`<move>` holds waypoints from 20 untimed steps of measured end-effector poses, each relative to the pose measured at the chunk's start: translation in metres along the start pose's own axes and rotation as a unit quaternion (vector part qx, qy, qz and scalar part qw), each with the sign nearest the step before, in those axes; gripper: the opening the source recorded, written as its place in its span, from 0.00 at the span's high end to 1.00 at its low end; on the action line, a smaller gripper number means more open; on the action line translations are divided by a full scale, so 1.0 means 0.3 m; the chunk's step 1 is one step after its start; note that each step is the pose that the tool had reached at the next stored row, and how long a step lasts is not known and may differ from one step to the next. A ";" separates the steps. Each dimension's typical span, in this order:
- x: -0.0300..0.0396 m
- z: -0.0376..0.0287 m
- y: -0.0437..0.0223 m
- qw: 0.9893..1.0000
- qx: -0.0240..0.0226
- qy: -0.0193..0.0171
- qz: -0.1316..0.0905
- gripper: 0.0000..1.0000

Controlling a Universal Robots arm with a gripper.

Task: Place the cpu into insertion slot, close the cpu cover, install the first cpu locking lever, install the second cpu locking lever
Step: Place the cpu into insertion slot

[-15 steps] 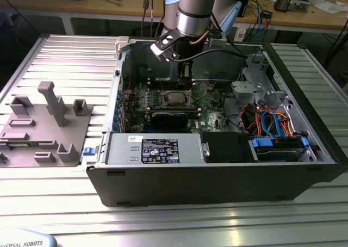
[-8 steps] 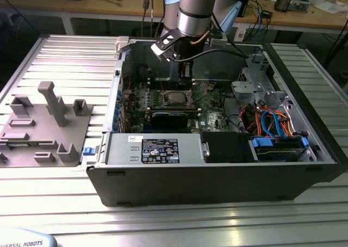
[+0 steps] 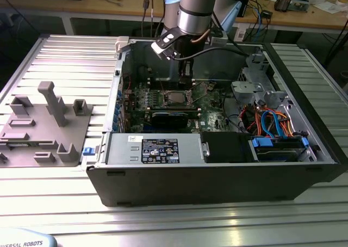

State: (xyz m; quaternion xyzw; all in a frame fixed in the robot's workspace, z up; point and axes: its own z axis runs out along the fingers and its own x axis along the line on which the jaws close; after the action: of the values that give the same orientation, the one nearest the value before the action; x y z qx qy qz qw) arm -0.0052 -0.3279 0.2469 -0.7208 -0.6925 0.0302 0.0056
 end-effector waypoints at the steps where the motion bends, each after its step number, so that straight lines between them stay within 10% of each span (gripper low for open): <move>1: 0.000 -0.004 0.000 1.000 0.000 0.000 0.000 0.89; 20: -0.002 -0.053 -0.004 1.000 0.000 0.000 0.000 0.89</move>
State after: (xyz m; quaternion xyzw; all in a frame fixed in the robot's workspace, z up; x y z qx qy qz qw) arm -0.0055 -0.3279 0.2628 -0.7208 -0.6925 0.0298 0.0053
